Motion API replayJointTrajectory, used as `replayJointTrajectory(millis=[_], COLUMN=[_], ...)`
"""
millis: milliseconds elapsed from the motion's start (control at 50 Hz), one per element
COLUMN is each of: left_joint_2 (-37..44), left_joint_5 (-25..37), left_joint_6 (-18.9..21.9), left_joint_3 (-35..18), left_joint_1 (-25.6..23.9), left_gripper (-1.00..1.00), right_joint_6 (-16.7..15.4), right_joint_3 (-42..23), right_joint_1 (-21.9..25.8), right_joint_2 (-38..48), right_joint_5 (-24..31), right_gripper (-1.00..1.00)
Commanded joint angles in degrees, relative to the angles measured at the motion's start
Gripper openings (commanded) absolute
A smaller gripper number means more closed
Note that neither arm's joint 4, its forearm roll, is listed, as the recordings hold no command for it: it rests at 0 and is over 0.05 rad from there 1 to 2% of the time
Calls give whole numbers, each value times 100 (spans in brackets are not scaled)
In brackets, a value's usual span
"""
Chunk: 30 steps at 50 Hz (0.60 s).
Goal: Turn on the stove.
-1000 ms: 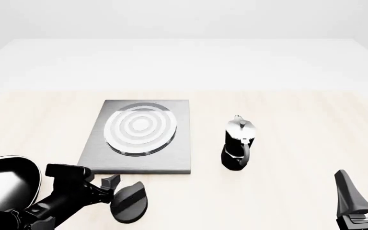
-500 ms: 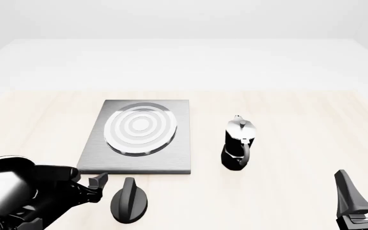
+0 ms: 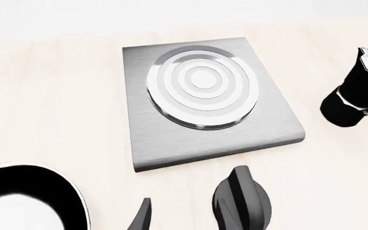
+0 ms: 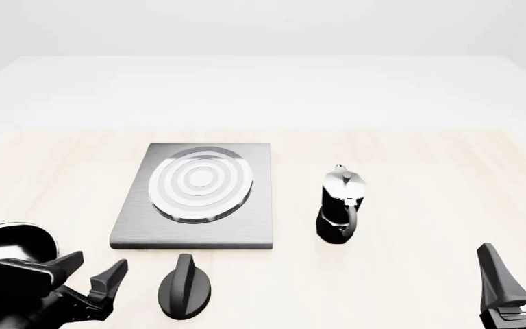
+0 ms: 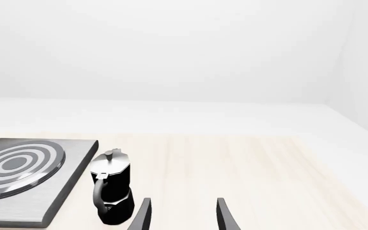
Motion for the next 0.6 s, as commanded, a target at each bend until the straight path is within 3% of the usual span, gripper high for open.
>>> replayJointTrajectory(millis=[20,220,600], left_joint_2=[-2434,-4150,-4206], left_joint_5=[1852,3336,3154], left_joint_6=[194,359,343], left_joint_3=[118,35,20], left_joint_1=[-74,-37,76], left_gripper=[100,100,100], right_joint_6=[-22,-46,-79], right_joint_3=[-1,0,0], right_joint_1=[13,25,48], right_joint_2=[0,-1,0], right_joint_5=[4,2,13], right_gripper=[100,100,100])
